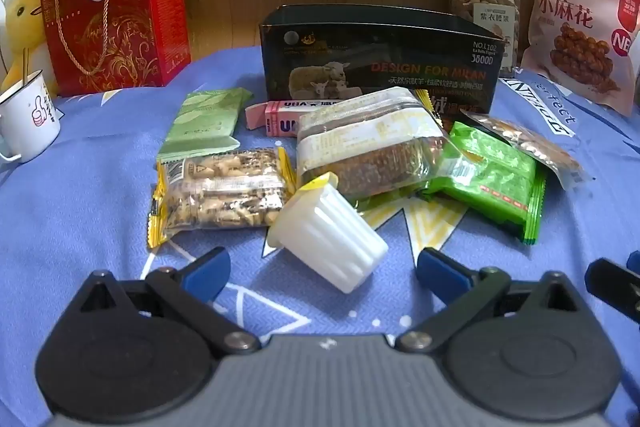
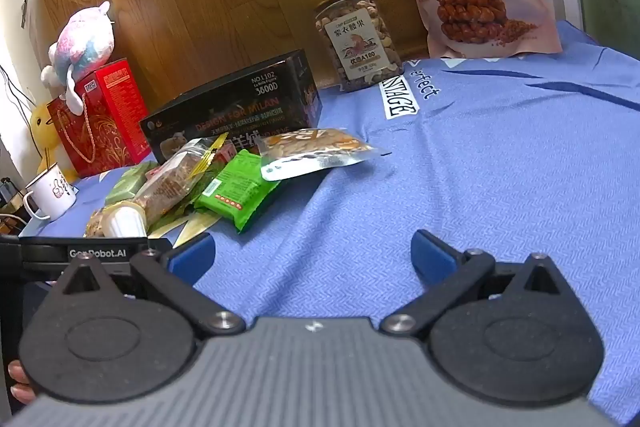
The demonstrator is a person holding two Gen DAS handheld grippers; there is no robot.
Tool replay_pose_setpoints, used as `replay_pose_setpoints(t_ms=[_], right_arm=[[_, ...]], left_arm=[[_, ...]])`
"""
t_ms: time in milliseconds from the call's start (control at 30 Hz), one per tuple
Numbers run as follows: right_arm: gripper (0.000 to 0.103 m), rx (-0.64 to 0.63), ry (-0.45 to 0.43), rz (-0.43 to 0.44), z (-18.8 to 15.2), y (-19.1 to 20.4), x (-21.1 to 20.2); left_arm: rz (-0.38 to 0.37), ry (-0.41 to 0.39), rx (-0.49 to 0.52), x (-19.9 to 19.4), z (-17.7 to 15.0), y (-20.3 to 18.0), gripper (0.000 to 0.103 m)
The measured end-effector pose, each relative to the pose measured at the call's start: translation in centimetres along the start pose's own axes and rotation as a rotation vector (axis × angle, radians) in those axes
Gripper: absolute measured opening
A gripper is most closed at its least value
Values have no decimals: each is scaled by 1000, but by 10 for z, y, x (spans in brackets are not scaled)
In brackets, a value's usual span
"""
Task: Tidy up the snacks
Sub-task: 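Move the left gripper toward the clear mooncake pack in the snack pile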
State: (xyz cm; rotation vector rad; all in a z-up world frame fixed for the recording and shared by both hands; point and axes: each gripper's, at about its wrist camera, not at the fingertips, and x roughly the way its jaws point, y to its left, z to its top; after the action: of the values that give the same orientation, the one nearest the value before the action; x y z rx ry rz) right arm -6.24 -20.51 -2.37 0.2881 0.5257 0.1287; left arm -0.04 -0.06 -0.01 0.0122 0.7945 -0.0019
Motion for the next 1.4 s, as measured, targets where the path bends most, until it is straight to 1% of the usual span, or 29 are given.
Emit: replay_pose_setpoints(t_ms=[200,367,567,600,667,700,767,800,833,867,900,1000,1100,1133,1167,1200,1233,1267,1300,1400], right_arm=[[103,3,-1,4,0,0,0],[103,16,-4,9,2,-2,0],[103,32,-15,16,0,-3,-2],[103,26,-12,12,0,-1,-2],[102,5,-12,-2,0,2,-4],[92,-8,-16,0,1,5,-4],[80,-53,-29,39,3,14,-6],[74,-76,-30,57,6,20,-6],[71,-101,-31,80,11,27,-4],[65,-119,-27,104,16,33,-1],[63,-129,-19,132,22,39,4],[63,-110,28,210,44,55,31],[63,-57,95,220,52,60,64],[63,-17,118,244,53,60,76],[63,16,120,270,56,61,84],[54,28,129,279,58,65,88],[42,35,145,287,59,69,92],[31,38,179,299,58,74,96],[27,43,196,307,56,76,97],[21,16,162,302,54,82,83]], left_arm=[[-6,-21,4,-1,-4,-3,103],[-60,-81,59,-8,-16,5,103],[-112,-71,88,-17,-20,17,103],[-116,-82,89,-20,-21,21,103],[-123,-131,81,-29,-24,31,103],[-131,-155,73,-33,-25,38,103],[-145,-190,54,-40,-24,50,103],[-153,-217,40,-43,-24,55,103],[-160,-241,24,-45,-24,61,103],[-165,-254,7,-45,-24,66,101],[-173,-259,-11,-44,-24,71,101],[-203,-241,-74,-37,-24,81,91],[-208,-261,-99,-37,-26,85,91],[-214,-262,-100,-36,-26,86,91],[-220,-264,-101,-36,-26,87,91],[-228,-268,-105,-36,-28,89,91],[-237,-270,-113,-36,-29,91,91],[-246,-271,-124,-35,-29,93,91],[-253,-273,-137,-35,-30,96,91],[-273,-275,-176,-35,-32,104,91]])
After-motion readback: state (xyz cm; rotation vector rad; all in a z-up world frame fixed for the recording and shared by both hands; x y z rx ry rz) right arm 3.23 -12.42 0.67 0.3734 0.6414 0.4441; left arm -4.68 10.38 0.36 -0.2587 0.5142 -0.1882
